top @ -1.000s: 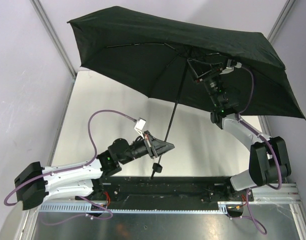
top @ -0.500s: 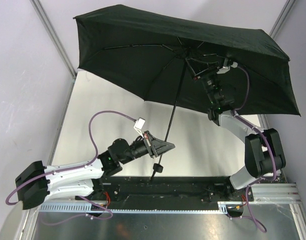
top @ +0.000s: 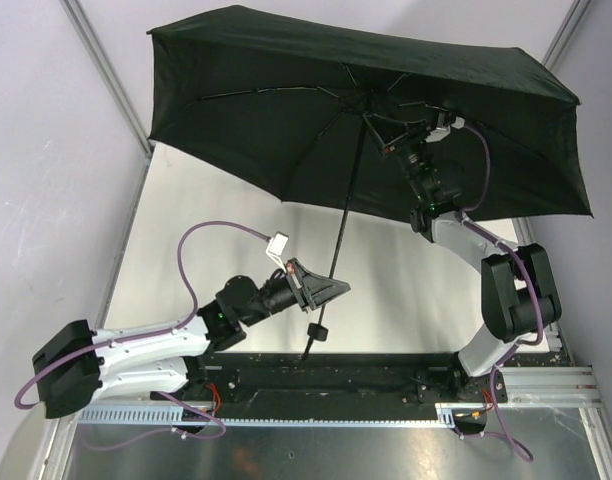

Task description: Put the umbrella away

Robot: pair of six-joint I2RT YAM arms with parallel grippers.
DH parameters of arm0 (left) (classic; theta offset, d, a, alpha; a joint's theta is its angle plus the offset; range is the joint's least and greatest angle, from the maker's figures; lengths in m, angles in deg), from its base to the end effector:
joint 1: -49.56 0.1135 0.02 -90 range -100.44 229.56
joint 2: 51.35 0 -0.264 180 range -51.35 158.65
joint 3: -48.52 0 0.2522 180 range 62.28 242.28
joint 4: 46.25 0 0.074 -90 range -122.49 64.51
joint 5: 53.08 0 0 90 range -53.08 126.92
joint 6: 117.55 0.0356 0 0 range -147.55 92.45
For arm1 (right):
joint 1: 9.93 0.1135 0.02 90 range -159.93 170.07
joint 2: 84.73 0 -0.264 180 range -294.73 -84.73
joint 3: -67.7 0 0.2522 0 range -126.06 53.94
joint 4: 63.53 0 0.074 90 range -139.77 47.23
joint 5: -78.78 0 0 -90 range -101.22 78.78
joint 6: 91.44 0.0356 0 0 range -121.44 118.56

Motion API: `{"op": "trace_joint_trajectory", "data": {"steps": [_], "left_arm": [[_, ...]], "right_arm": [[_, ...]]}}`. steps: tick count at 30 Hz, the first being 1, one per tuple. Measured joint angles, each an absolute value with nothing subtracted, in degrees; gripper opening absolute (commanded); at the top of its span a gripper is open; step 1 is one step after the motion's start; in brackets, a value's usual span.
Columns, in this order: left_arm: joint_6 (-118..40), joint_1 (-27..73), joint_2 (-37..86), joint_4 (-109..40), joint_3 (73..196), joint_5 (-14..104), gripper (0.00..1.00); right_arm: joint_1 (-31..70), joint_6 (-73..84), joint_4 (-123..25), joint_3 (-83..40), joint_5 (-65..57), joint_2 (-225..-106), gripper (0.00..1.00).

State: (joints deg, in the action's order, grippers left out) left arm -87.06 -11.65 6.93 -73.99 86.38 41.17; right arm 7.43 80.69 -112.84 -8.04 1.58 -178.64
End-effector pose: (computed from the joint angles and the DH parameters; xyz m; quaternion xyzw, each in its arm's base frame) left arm 0.1066 -0.1995 0.2640 0.0376 0.6596 -0.6642 0.3498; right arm 0.3514 0.1181 0.3545 0.1796 0.4644 0.6959 0.5175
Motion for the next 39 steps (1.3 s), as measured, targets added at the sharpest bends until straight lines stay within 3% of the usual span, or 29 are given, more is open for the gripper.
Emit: {"op": "trace_joint_trajectory", "data": {"steps": [3,10,15,25,27,31,33,39], "left_arm": [[-87.2,-11.5,7.2,-74.4,86.4,40.8,0.0],[-88.5,-10.5,7.2,-75.2,86.4,40.8,0.0],[-89.7,-4.9,7.6,-74.7,86.4,48.3,0.0],[-88.7,0.1,11.2,-71.9,86.5,68.1,0.0],[-88.5,0.4,12.1,-72.4,87.3,69.2,0.07],[-89.1,0.7,14.1,-74.0,88.3,68.8,0.45],[-90.2,1.0,14.3,-75.2,88.3,65.2,0.56],[-90.6,-2.1,14.2,-78.2,86.4,59.4,0.55]], "right_arm": [[7.3,81.6,-112.6,-9.2,2.8,-179.9,0.01],[5.7,81.5,-112.2,-10.8,10.8,-181.0,0.0],[5.5,77.3,-108.7,-7.9,13.5,-176.9,0.0],[13.8,63.4,-99.1,7.8,1.0,-158.0,0.0],[13.5,63.0,-98.9,7.7,0.5,-157.6,0.0],[12.8,63.2,-98.9,6.7,2.0,-158.8,0.0],[13.6,63.4,-98.9,6.4,5.8,-159.9,0.0],[14.5,64.0,-98.8,4.9,12.0,-162.9,0.0]]}}
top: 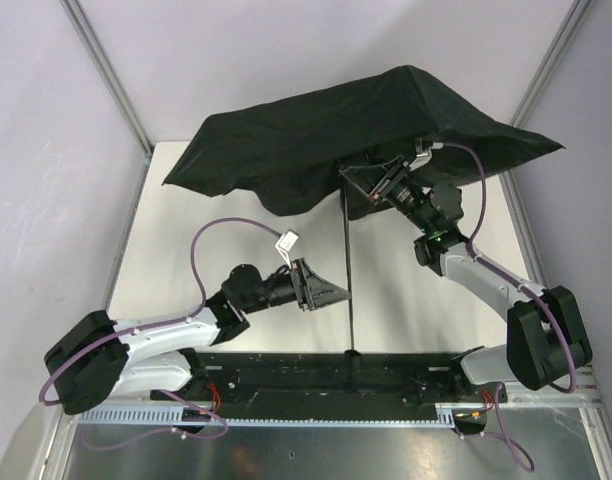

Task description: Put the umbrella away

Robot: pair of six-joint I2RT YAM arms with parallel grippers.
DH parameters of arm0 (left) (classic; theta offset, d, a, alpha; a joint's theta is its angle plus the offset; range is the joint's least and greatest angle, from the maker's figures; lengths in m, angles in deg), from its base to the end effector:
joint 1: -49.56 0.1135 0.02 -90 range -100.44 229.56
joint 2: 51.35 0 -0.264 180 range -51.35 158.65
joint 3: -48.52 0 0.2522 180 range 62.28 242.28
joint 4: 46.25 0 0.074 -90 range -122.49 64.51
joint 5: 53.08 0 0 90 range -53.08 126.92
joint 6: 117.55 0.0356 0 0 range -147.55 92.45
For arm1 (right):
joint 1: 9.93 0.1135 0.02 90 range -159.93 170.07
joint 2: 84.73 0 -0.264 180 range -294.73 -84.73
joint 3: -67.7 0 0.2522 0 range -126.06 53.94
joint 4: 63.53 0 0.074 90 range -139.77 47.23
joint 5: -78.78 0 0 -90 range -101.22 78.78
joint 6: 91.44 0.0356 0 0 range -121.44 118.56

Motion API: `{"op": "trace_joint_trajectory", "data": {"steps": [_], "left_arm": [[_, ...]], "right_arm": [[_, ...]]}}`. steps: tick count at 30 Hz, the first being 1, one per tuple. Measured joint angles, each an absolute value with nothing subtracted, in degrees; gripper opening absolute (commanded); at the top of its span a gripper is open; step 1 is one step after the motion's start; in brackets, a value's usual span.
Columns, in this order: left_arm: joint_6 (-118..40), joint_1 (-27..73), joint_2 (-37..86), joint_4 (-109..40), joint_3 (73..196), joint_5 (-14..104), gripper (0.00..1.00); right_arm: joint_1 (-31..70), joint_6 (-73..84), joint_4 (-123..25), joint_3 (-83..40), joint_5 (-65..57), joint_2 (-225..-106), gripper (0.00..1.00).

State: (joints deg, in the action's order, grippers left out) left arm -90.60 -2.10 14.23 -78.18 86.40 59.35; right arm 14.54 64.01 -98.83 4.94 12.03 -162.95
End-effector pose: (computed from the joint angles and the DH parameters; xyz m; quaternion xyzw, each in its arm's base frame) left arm 0.1387 -0.1973 0.2445 0.0756 0.6784 -0.6766 0.2763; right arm 0.2759 0.1410 0.3409 0.0426 0.5850 0.6483 0.4854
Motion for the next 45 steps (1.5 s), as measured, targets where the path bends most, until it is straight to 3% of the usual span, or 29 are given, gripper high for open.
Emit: {"op": "trace_joint_trajectory", "data": {"steps": [7,13,17,18,24,29,34,41,42,43,45], "left_arm": [[-90.5,-6.4,15.1,-78.4,83.7,57.1,0.63],[-90.2,-9.4,20.2,-78.3,86.9,57.1,0.61],[-89.9,-9.8,23.0,-78.4,89.6,57.4,0.13],[-89.7,-9.8,23.6,-78.5,90.3,57.6,0.06],[-87.2,-5.1,23.5,-77.2,91.1,64.0,0.0],[-83.5,0.5,23.7,-72.6,92.2,73.2,0.0],[-86.3,7.2,25.5,-71.7,101.3,67.0,0.0],[-87.6,8.9,25.6,-72.0,101.4,64.0,0.0],[-87.7,8.5,25.5,-72.2,101.4,63.9,0.06],[-87.8,8.0,25.5,-72.5,101.4,63.8,0.18],[-87.8,6.7,25.3,-73.8,100.5,63.6,0.52]], "right_arm": [[11.5,64.6,-99.0,1.2,13.9,-163.7,0.0],[10.4,64.6,-99.4,-0.4,13.9,-163.7,0.0],[10.4,64.5,-99.3,-0.4,13.9,-163.8,0.0],[10.4,64.2,-99.2,-0.4,13.9,-163.8,0.0],[10.9,56.8,-91.6,-0.9,10.4,-162.3,0.0],[15.0,51.1,-92.2,5.2,0.6,-157.0,0.0],[23.8,54.4,-99.4,18.6,4.5,-156.8,0.0],[24.4,55.0,-100.2,21.3,6.9,-156.1,0.0],[23.7,55.3,-100.5,21.3,7.8,-156.0,0.0],[22.8,55.6,-101.0,21.3,9.0,-155.9,0.0],[21.5,56.3,-102.1,21.3,10.9,-155.8,0.0]]}}
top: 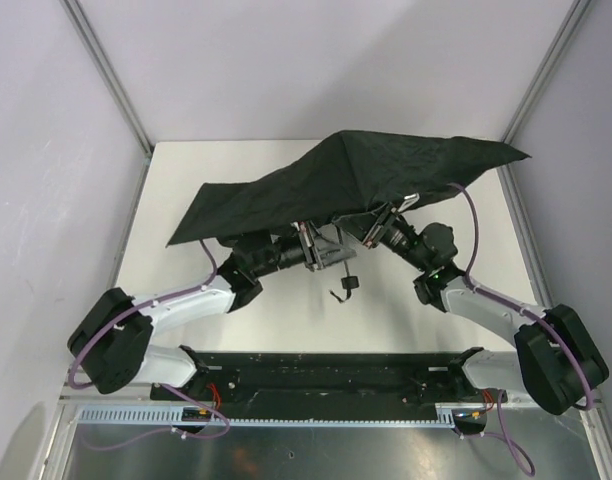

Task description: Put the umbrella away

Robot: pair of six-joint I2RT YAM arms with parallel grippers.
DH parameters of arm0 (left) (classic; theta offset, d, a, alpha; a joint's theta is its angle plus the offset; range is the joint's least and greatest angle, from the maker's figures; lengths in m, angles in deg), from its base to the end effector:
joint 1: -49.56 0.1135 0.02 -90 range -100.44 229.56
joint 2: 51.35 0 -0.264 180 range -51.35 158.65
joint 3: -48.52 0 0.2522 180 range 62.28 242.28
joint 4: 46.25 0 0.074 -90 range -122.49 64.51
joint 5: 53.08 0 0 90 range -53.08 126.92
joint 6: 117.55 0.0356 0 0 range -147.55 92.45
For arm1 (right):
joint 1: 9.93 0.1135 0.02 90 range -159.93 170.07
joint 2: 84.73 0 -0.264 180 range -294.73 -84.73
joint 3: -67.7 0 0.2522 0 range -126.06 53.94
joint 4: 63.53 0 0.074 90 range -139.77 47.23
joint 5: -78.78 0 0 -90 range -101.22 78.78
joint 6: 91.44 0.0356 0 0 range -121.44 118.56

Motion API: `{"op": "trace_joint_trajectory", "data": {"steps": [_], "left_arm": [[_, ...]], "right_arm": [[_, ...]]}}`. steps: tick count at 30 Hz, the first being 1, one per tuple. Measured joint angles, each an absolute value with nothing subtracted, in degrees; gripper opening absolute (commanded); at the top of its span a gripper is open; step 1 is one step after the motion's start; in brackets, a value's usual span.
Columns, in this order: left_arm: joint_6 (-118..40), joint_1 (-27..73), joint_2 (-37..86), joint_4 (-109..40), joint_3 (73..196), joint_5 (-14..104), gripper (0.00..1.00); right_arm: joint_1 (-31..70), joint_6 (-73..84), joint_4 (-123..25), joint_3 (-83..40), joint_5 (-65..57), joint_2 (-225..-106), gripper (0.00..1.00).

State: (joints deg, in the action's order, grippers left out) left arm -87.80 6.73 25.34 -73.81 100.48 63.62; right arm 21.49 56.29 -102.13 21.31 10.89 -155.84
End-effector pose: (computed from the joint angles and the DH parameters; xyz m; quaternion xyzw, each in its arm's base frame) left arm 0.2047 -0.2116 0.2701 0.0637 0.6884 -0.6509 0.3137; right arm 0.2213 0.1509 0.2835 -0.0093 0.6235 0.6266 0.4675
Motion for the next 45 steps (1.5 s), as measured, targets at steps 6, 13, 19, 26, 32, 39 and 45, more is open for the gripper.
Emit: {"op": "trace_joint_trajectory", "data": {"steps": [6,13,19,26,32,39,45], "left_arm": [[-85.6,1.3,21.3,-76.8,94.2,66.1,0.85],[-81.1,-0.9,8.5,-76.0,81.7,73.9,0.73],[-72.0,-0.9,-12.4,-63.2,87.3,84.6,0.94],[-56.4,-1.0,-18.8,-36.2,124.9,63.2,0.99],[-55.5,-0.4,-12.0,-28.7,135.5,43.6,1.0],[-56.0,0.7,4.9,-25.6,134.7,40.6,0.99],[-60.7,0.8,3.7,-25.0,127.3,33.8,0.99]], "right_arm": [[15.3,56.8,-102.8,19.4,12.8,-158.1,0.0],[5.1,54.9,-105.4,10.7,21.4,-164.1,0.0],[-2.3,50.9,-113.5,10.0,34.7,-164.6,0.0],[-3.9,50.9,-120.0,10.0,48.1,-164.6,0.0],[-1.2,51.5,-121.3,10.0,55.3,-164.4,0.0],[3.3,52.1,-121.8,10.0,58.8,-162.1,0.0],[4.8,52.5,-122.5,10.0,59.5,-161.2,0.0]]}}
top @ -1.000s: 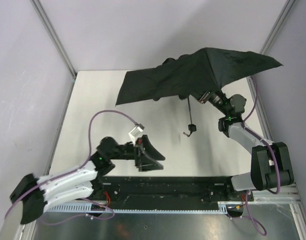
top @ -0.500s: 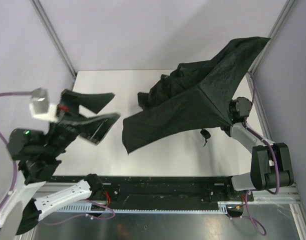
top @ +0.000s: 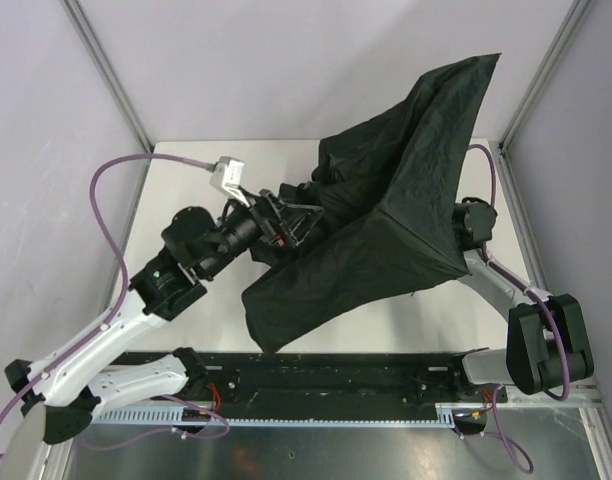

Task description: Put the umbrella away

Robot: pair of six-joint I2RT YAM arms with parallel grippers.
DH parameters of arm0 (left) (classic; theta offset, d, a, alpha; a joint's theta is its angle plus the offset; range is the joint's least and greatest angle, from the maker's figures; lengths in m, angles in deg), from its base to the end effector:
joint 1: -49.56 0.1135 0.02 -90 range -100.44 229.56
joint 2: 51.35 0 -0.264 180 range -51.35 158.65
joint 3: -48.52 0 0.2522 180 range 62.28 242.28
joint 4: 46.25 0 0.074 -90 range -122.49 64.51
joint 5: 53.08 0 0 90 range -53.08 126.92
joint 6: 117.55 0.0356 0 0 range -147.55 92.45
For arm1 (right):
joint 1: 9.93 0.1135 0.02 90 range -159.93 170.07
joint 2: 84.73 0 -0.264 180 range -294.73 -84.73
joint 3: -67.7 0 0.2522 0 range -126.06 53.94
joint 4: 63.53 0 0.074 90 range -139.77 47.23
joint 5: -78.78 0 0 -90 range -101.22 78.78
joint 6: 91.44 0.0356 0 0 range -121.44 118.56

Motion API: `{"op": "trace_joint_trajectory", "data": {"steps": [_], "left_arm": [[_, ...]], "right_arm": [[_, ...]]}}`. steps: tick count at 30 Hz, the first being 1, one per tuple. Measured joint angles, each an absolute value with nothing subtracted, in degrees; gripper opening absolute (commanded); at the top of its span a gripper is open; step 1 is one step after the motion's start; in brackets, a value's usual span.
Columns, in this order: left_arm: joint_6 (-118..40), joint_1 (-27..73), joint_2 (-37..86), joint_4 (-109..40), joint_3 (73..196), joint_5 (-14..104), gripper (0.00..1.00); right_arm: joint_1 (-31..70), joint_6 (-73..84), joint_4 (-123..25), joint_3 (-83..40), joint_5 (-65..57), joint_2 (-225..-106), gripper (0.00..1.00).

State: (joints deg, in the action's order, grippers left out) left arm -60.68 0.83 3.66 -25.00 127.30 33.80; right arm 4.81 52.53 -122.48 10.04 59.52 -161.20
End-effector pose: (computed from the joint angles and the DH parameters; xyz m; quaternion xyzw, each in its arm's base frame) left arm 0.1392 -0.1557 0.4363 0.0743 0.6874 -0.4589 0.5580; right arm 0.2453 0.0993 0.3441 -0.3791 0.5000 0.6187 0.4728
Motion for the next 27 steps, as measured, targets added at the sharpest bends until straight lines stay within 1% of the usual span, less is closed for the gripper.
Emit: {"op": "trace_joint_trajectory", "data": {"steps": [4,7,15,17,18,20,21,22,23,24,25,26,27], "left_arm": [[-65.2,0.9,-1.4,-30.4,121.0,31.3,1.0],[-69.4,1.1,-2.1,-37.1,116.6,31.6,0.99],[-75.9,2.3,8.0,-49.7,116.8,38.2,1.0],[-76.2,2.6,9.3,-52.3,117.0,39.4,0.97],[-76.4,2.9,9.9,-53.7,117.3,40.2,0.92],[-76.7,3.3,10.9,-55.8,117.5,41.6,0.77],[-77.0,3.7,11.3,-56.8,117.6,42.3,0.64],[-77.0,4.1,11.7,-57.7,117.6,43.2,0.48],[-77.4,4.4,11.9,-58.3,117.6,43.8,0.34],[-77.3,4.9,12.1,-59.0,117.6,44.2,0.23],[-77.3,5.5,12.4,-59.8,117.6,44.8,0.14],[-77.0,5.9,12.5,-61.0,117.6,45.4,0.07],[-76.7,6.2,12.5,-61.9,117.6,45.7,0.04]], "right_arm": [[5.2,52.8,-122.5,10.0,59.8,-161.2,0.0],[5.7,52.9,-122.5,10.0,60.1,-161.2,0.0],[5.9,52.3,-122.0,10.0,61.3,-160.9,0.0],[5.9,52.3,-122.0,10.0,61.3,-160.8,0.0],[5.9,52.3,-122.0,10.0,61.3,-160.7,0.0],[6.0,52.3,-122.0,10.0,61.4,-160.3,0.0],[6.0,52.3,-122.0,10.0,61.4,-160.0,0.0],[6.0,52.3,-122.0,10.0,61.4,-159.7,0.0],[6.0,52.3,-122.0,10.0,61.4,-159.4,0.0],[6.1,52.2,-122.1,10.0,61.6,-159.0,0.0],[6.2,52.0,-122.1,10.0,61.7,-158.6,0.05],[6.3,51.9,-122.0,10.0,61.6,-158.3,0.19],[6.2,51.8,-121.9,10.1,61.2,-158.1,0.31]]}}
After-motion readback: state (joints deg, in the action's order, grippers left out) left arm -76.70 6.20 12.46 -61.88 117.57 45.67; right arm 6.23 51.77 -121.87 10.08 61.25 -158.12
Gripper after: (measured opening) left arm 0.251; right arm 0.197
